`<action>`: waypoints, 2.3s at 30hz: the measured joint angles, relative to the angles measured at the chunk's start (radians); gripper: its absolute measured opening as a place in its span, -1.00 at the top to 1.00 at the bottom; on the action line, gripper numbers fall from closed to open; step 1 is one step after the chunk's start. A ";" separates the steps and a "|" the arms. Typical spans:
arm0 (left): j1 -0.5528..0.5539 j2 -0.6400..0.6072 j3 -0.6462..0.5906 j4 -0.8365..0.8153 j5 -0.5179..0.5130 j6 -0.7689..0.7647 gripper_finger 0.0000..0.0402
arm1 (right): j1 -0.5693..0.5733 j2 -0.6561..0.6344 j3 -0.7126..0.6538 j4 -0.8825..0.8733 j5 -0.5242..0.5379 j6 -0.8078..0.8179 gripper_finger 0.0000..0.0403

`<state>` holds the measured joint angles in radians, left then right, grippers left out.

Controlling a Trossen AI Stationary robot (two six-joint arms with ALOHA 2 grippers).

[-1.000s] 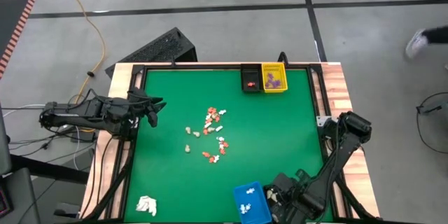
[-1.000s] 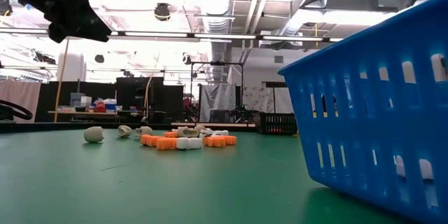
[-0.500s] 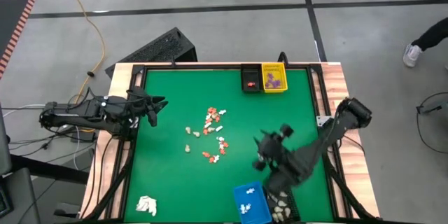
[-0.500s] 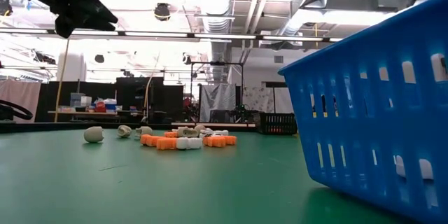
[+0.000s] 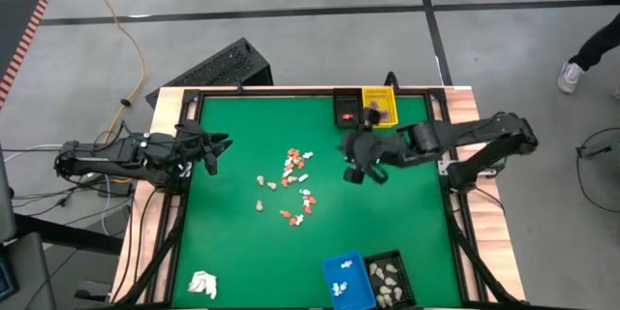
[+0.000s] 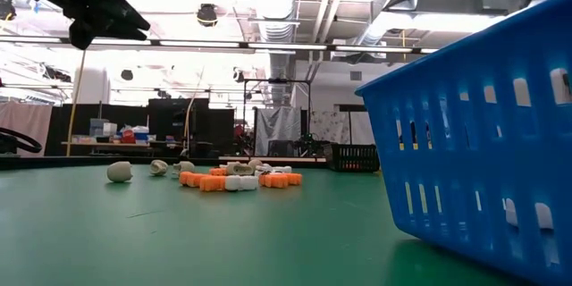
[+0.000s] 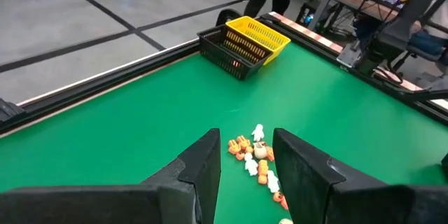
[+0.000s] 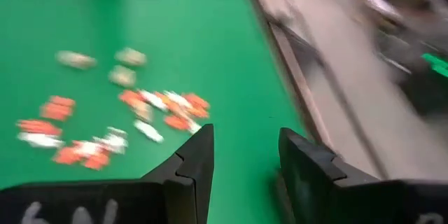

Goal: Sort Halloween decoration
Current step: Put the white skeleton toy into the blue basket

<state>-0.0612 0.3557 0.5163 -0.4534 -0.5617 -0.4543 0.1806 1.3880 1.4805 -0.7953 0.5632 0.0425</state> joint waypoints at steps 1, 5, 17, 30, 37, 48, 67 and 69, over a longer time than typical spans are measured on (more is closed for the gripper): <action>0.000 0.000 0.000 0.000 0.000 -0.004 0.40 | -0.022 -0.016 -0.037 0.080 -0.072 -0.056 0.24; 0.000 0.000 0.000 0.000 0.012 -0.012 0.40 | -0.109 -0.068 -0.215 0.411 -0.360 -0.187 0.24; 0.000 0.000 0.000 0.000 0.048 -0.045 0.40 | -0.146 -0.037 -0.619 1.082 -0.488 -0.017 0.24; 0.000 0.000 0.000 0.003 -0.005 -0.074 0.40 | -0.098 0.068 -0.691 1.468 -0.474 0.024 0.24; 0.000 0.024 0.000 0.004 0.059 -0.074 0.40 | -0.072 0.072 -0.691 1.481 -0.479 -0.025 0.24; 0.000 0.141 0.001 0.039 0.102 -0.049 0.40 | -0.043 0.073 -0.800 1.708 -0.453 -0.037 0.24; 0.000 -0.020 0.001 0.260 0.183 0.202 0.40 | -0.045 -0.165 -1.132 2.125 -0.369 -0.121 0.24; 0.000 -0.057 0.001 0.255 0.182 0.205 0.40 | -0.057 -0.234 -1.157 2.115 -0.319 -0.127 0.24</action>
<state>-0.0612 0.2986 0.5171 -0.1981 -0.3801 -0.2492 0.1233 1.1540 0.3238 1.3197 0.2443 -0.0841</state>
